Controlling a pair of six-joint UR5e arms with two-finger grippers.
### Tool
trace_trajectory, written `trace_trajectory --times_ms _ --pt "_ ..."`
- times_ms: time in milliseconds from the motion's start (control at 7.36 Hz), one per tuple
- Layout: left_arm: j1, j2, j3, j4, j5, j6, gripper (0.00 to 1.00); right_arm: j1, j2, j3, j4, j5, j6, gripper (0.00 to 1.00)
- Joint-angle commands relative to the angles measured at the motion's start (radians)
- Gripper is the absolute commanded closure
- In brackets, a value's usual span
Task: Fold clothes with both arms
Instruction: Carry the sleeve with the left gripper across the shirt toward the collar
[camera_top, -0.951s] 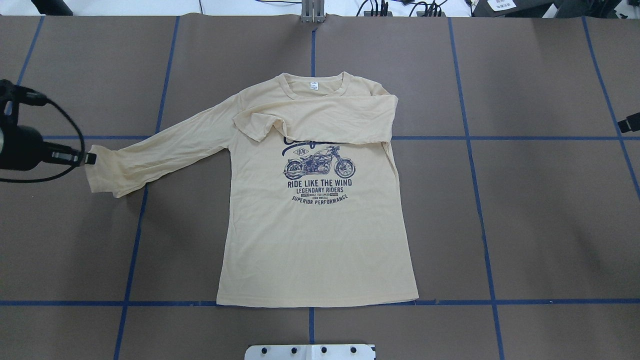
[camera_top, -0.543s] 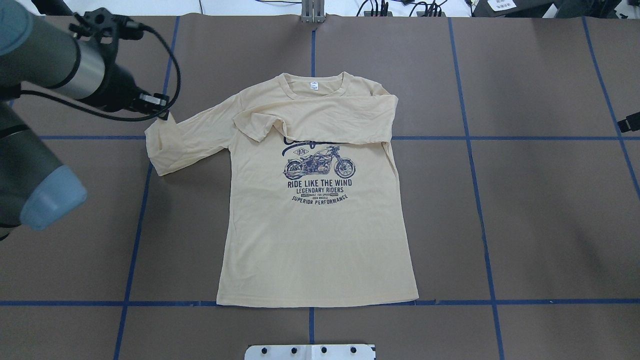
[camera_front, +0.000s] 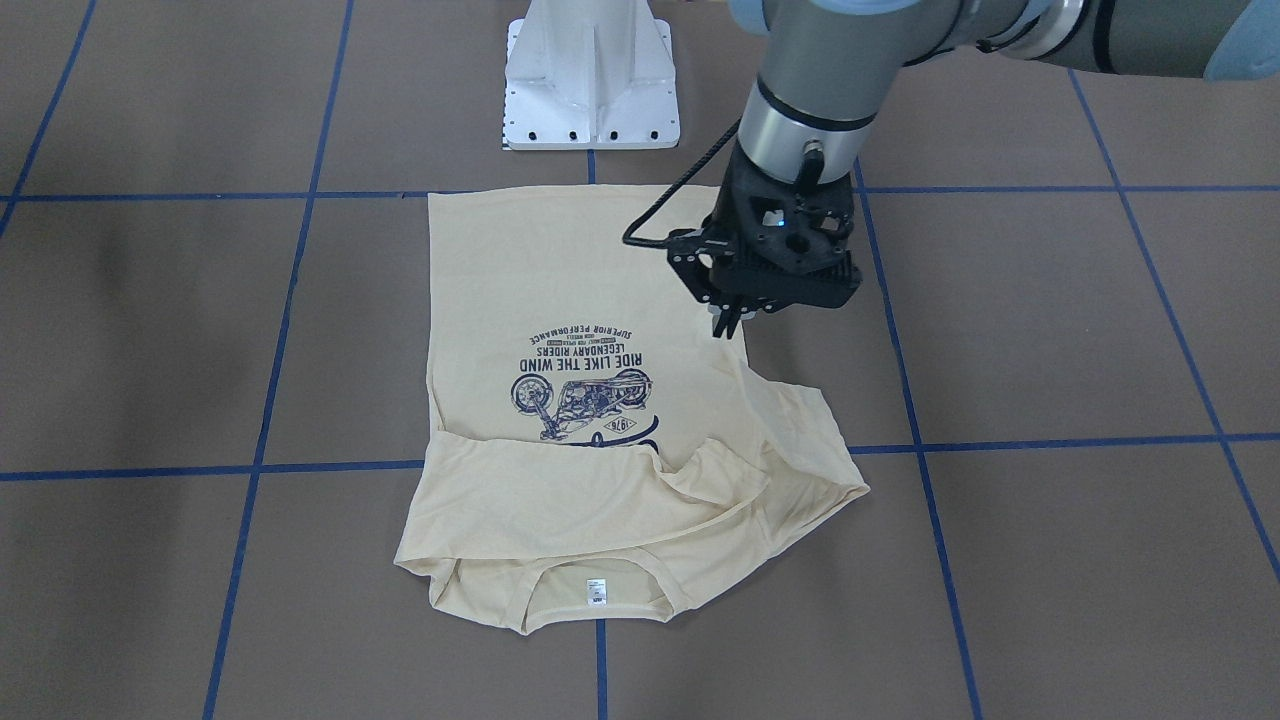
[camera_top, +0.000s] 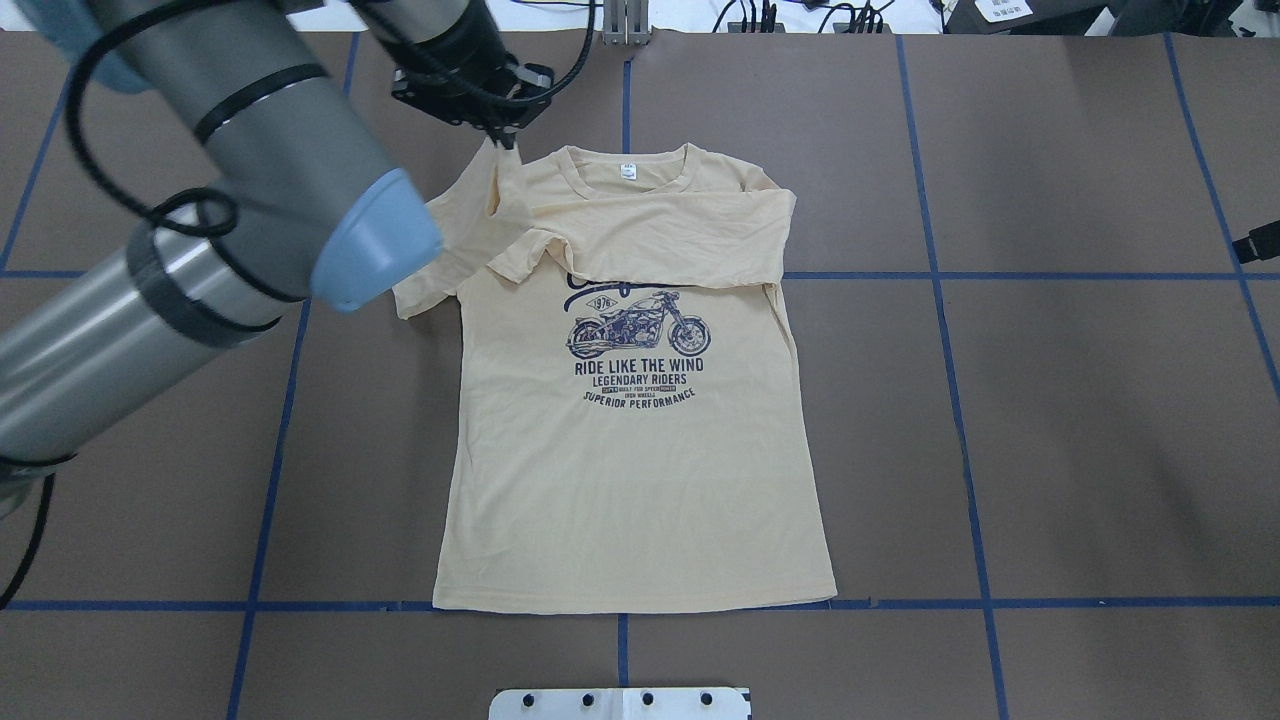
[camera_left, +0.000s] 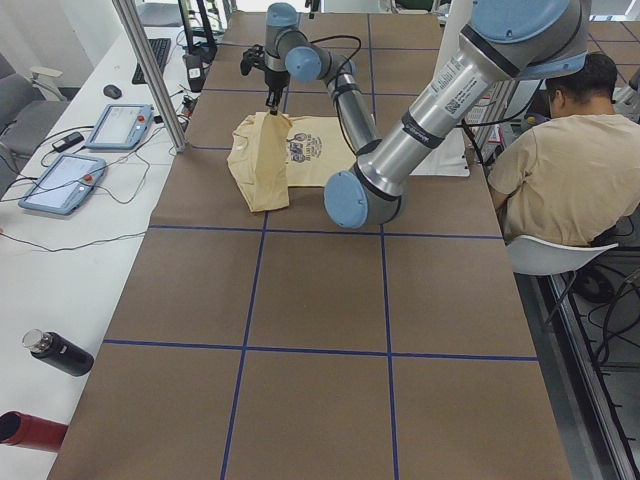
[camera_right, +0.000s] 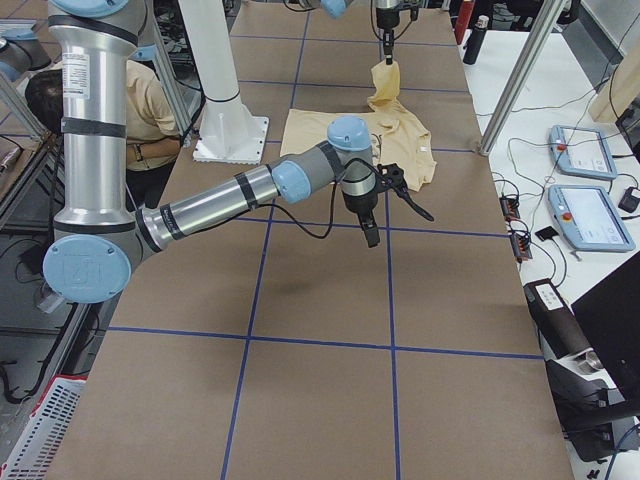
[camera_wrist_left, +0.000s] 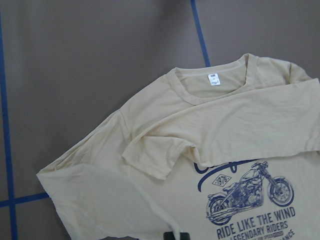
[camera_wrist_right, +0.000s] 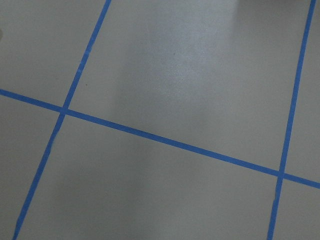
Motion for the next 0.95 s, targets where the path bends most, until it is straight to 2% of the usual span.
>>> trace_trajectory --times_ms 0,136,272,407,679,815 --pt "0.047 -0.251 0.324 0.000 0.008 -0.102 1.00 0.000 0.006 -0.007 0.000 0.001 0.001 0.00" --pt "0.084 -0.298 0.421 -0.023 0.010 -0.142 1.00 0.000 0.006 -0.007 0.000 0.001 0.001 0.00" --pt "0.118 -0.327 0.513 -0.091 0.071 -0.216 1.00 0.000 0.007 -0.007 0.000 0.001 0.001 0.00" --pt "0.145 -0.382 0.655 -0.189 0.103 -0.301 1.00 0.000 0.007 -0.007 0.000 0.001 0.001 0.00" --pt "0.188 -0.418 0.779 -0.357 0.155 -0.459 1.00 0.000 0.007 -0.006 0.000 0.001 0.003 0.00" --pt "0.204 -0.453 0.854 -0.415 0.165 -0.541 0.64 0.000 0.007 -0.005 0.000 0.003 0.003 0.00"
